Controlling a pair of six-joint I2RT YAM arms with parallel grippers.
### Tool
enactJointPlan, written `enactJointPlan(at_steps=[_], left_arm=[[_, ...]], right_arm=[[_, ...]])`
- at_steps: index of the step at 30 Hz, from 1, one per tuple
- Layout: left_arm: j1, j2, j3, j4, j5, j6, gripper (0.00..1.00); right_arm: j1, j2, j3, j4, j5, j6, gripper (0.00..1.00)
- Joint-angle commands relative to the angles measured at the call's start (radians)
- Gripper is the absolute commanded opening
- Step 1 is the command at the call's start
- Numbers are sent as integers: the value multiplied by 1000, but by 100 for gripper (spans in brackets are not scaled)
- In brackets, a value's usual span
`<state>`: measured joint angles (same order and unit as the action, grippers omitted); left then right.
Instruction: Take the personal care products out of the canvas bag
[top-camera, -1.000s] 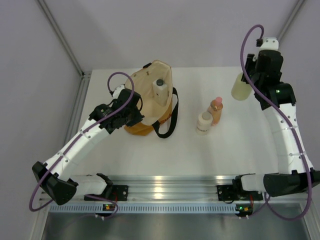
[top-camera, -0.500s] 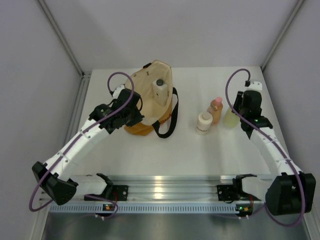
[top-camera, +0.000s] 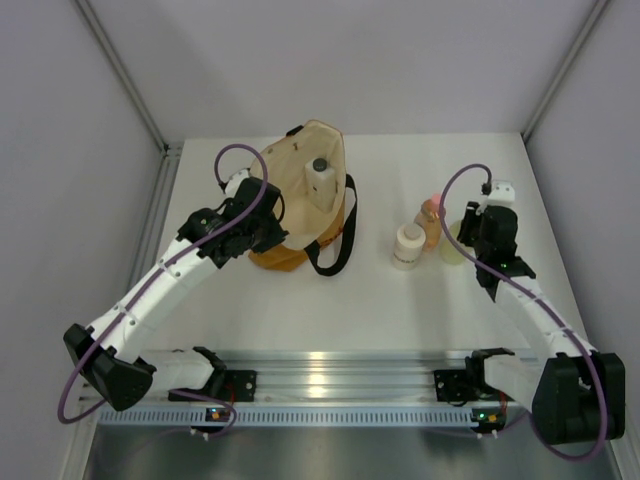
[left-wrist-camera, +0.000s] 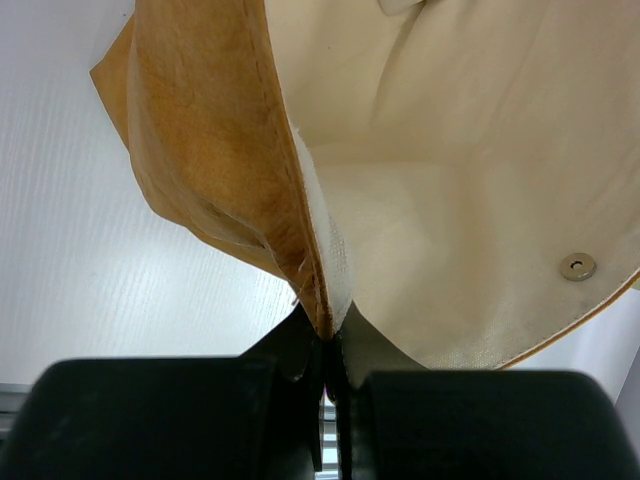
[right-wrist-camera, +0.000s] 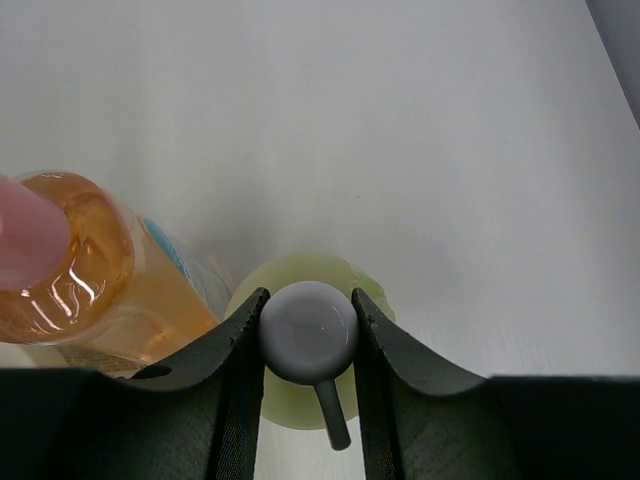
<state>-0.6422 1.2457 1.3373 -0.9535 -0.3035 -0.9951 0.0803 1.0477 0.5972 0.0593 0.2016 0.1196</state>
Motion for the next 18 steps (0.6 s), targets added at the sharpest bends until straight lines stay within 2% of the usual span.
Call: enactJointPlan(at_steps=[1, 2, 4, 5, 9, 18], left_arm=[[3, -6, 22, 27, 12, 7, 0], [3, -6, 22, 27, 12, 7, 0], [3, -5, 20, 27, 14, 3, 0], [3, -5, 20, 27, 14, 3, 0], [3, -3, 20, 29, 12, 4, 0], [3, -9, 16, 27, 6, 12, 0]], right_arm=[[-11, -58, 23, 251, -34, -35, 0], [-13, -64, 23, 248, -40, -43, 1], [-13, -67, 30, 228, -47, -46, 13], [-13, -66, 35, 200, -51, -46, 22], [-11, -55, 61, 136, -56, -46, 40], [-13, -49, 193, -24, -67, -51, 72]])
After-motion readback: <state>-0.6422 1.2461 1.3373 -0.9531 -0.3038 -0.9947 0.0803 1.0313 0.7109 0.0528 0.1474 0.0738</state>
